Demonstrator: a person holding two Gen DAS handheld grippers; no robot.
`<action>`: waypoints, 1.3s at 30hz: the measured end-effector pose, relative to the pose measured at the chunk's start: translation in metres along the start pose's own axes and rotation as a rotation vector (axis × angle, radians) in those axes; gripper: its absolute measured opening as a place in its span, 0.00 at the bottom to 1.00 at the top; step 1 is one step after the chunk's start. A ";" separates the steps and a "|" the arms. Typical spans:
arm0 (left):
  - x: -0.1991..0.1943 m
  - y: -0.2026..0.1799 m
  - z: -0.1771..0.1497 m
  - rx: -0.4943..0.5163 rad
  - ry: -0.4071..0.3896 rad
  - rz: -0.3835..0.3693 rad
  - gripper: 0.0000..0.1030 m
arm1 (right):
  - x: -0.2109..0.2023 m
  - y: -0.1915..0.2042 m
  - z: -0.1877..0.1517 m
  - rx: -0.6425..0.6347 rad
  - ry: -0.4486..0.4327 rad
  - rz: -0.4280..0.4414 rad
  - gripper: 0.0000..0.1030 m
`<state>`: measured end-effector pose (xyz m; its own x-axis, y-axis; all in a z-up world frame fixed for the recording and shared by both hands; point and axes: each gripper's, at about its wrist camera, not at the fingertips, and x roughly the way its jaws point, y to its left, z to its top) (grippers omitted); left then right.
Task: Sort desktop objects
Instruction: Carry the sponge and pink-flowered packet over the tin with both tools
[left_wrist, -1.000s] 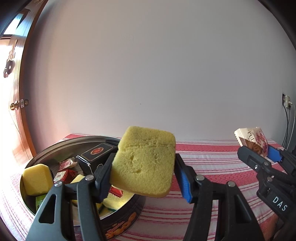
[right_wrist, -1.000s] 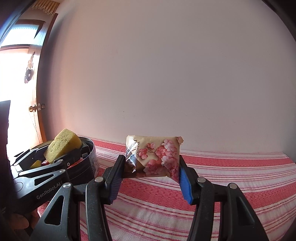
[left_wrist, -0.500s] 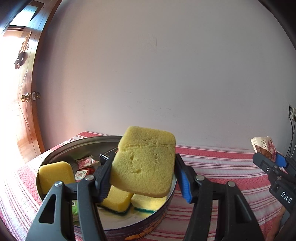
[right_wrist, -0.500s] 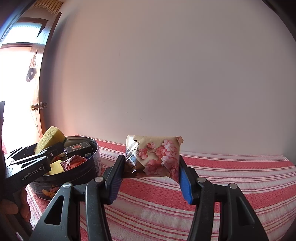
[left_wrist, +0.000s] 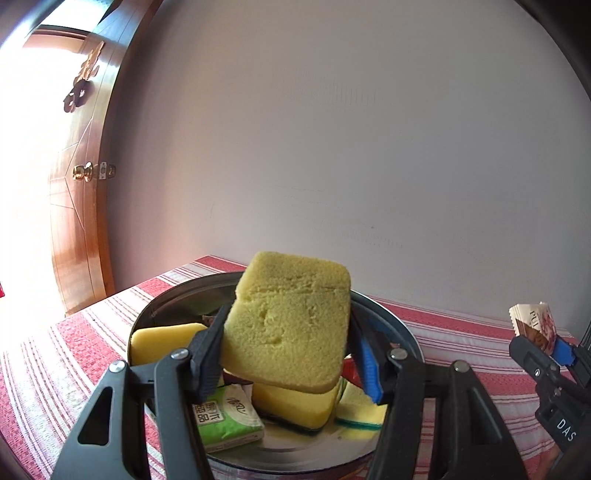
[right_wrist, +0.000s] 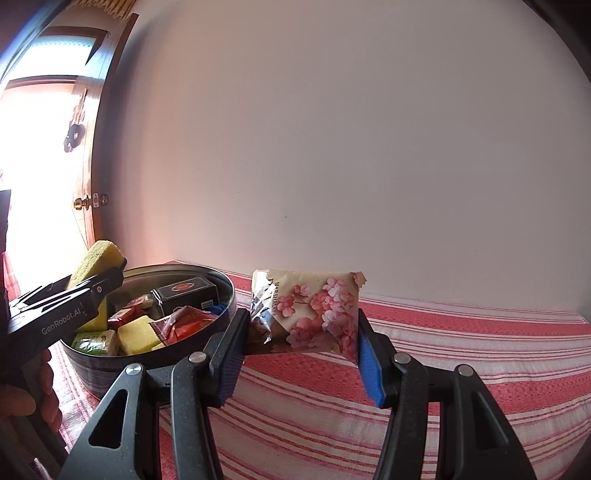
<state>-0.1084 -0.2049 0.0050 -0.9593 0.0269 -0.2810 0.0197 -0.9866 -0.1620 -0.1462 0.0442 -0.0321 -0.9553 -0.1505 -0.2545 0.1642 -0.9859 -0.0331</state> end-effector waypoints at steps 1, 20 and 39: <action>0.002 0.005 0.000 -0.014 0.003 0.005 0.58 | 0.001 0.007 0.000 -0.003 -0.002 0.010 0.55; 0.009 0.057 0.016 -0.082 -0.029 0.078 0.58 | 0.027 0.074 0.008 -0.016 0.000 0.102 0.55; 0.067 0.056 0.056 -0.030 0.011 0.119 0.58 | 0.019 0.078 0.010 -0.022 -0.042 0.077 0.55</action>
<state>-0.1877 -0.2668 0.0300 -0.9465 -0.0879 -0.3105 0.1418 -0.9776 -0.1555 -0.1544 -0.0361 -0.0302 -0.9490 -0.2290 -0.2166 0.2423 -0.9695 -0.0366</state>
